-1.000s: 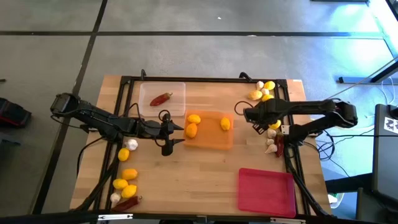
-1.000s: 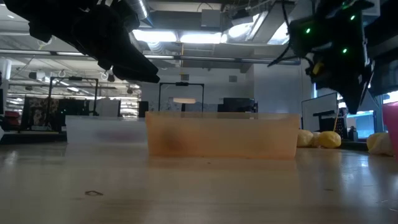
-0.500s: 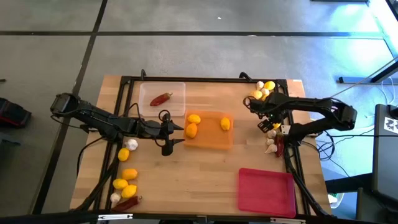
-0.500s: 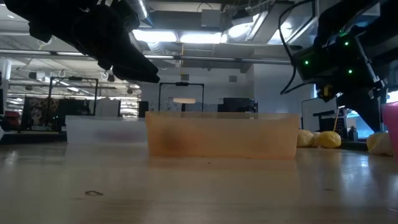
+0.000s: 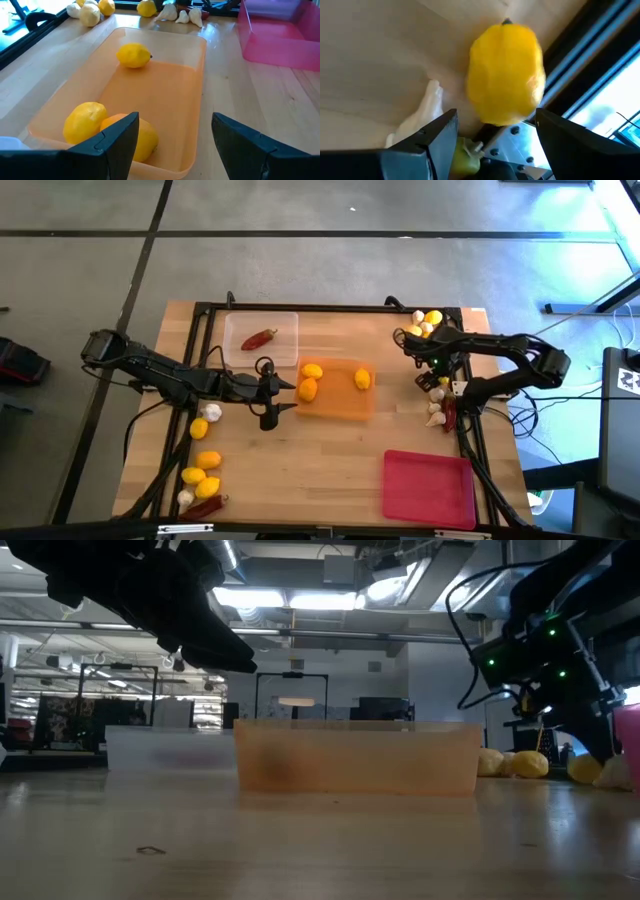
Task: Sort produce into baskets
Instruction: Put the lemon into the orange bin
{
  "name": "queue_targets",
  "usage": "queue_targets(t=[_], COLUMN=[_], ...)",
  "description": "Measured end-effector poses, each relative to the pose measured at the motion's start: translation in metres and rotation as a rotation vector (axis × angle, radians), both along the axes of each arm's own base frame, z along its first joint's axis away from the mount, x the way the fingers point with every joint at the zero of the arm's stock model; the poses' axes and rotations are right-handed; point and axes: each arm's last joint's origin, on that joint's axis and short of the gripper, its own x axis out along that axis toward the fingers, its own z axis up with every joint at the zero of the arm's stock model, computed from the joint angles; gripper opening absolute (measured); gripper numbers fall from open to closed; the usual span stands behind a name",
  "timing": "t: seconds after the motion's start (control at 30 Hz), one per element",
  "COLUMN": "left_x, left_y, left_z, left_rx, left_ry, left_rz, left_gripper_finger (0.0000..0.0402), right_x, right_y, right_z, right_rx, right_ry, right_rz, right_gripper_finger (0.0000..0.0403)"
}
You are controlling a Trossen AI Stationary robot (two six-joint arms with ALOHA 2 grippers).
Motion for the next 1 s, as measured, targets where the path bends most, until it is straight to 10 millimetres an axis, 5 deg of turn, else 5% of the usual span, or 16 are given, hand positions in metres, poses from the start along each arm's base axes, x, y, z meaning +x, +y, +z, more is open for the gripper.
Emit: queue_targets(t=[1.0], left_x=[0.0], left_y=[0.0], left_z=[0.0], left_rx=[-0.001], left_ry=[-0.001], left_rz=[0.007], left_gripper_finger=[0.0246], right_x=[0.027], right_y=[-0.018], right_z=[-0.007], right_rx=[-0.032], right_ry=[-0.067], right_rz=[0.08], right_gripper_finger=[0.0256])
